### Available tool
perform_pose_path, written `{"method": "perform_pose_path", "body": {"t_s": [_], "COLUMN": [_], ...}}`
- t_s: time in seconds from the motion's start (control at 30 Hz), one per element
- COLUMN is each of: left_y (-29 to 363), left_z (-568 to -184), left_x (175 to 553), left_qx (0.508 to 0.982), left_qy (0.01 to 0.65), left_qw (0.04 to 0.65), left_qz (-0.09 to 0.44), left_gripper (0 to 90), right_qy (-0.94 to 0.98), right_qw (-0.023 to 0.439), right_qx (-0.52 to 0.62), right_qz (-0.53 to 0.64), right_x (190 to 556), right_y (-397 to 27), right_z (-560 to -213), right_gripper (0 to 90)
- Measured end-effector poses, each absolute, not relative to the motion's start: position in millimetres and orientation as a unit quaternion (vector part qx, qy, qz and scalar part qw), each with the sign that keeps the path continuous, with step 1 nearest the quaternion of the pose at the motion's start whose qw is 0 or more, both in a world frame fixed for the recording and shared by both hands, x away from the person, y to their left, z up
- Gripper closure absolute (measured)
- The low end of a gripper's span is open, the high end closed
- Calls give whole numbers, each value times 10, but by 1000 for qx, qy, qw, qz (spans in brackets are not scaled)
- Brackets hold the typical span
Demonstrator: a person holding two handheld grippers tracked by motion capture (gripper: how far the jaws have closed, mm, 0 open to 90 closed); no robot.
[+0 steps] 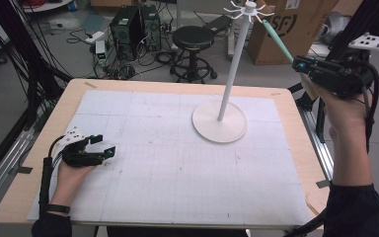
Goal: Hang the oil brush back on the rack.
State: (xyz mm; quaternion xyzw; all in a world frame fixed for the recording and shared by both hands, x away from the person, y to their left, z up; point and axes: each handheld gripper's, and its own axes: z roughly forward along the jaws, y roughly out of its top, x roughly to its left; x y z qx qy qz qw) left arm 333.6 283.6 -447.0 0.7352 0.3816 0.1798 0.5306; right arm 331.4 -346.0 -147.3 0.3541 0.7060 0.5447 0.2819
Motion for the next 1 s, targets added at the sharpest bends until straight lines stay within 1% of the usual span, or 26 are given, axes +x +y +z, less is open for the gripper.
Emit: {"method": "perform_pose_path", "body": {"t_s": [0.33,0.67,0.77,0.8,0.9,0.93,1.0], "left_y": [2834,2837,2838,2838,2844,2847,2856], "left_z": [-4468,-4464,-4464,-4464,-4460,-4458,-4453], "left_x": [3334,3331,3330,3330,3328,3330,3328], "left_qx": [735,734,736,736,736,735,733], "left_qy": [381,382,381,381,380,380,381], "left_qw": [531,532,531,531,531,532,534], "left_qz": [179,179,179,179,179,180,180], "left_gripper": [211,210,210,210,210,210,211], "right_qy": [714,720,722,725,726,728,730], "right_qw": [280,264,260,257,260,260,254], "right_qx": [360,366,365,365,363,362,357], "right_qz": [531,527,526,524,523,521,524], "right_x": [3388,3555,3602,3618,3644,3646,3647], "right_y": [-3395,-3308,-3276,-3260,-3235,-3231,-3240], "right_z": [-1517,-1656,-1700,-1722,-1772,-1792,-1845], "right_gripper": [826,821,807,795,680,658,578]}}
